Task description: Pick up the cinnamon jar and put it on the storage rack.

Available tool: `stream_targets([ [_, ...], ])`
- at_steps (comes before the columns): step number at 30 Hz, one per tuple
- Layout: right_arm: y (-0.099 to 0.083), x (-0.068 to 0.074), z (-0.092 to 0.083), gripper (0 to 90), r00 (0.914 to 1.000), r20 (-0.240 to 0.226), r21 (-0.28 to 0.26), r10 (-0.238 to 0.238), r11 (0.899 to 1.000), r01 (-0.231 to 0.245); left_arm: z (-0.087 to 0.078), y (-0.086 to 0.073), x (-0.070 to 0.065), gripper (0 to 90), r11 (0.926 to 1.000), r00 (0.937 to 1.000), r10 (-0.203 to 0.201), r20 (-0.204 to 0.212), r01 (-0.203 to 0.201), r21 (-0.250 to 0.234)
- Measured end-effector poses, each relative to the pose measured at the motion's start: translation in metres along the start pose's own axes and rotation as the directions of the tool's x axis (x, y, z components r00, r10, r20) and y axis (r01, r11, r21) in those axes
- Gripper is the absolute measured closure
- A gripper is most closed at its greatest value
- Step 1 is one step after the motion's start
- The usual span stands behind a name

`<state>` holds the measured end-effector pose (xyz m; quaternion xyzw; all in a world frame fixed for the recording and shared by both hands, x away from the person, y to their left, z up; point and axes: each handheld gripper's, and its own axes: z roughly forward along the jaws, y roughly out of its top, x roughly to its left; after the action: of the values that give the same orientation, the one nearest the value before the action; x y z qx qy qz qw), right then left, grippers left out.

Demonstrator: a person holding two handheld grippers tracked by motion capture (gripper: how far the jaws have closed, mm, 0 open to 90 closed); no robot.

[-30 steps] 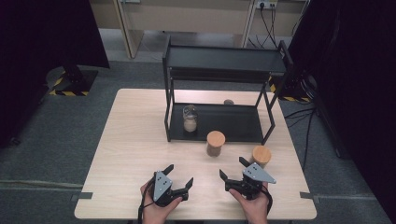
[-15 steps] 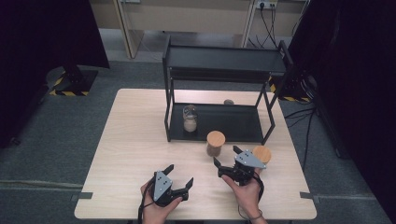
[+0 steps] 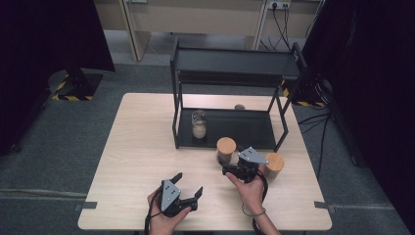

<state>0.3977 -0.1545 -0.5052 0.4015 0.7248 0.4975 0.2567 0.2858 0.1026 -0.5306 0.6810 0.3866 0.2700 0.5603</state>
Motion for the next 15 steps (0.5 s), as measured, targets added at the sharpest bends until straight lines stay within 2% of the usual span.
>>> stream_targets([
  [15, -0.001, -0.006, 0.017, 17.3, 0.9998, -0.003, 0.02, 0.019, 1.0, -0.019, 0.0, 0.0, 0.0, 12.0, 1.0, 1.0, 0.003, 0.001, -0.003, 0.001],
])
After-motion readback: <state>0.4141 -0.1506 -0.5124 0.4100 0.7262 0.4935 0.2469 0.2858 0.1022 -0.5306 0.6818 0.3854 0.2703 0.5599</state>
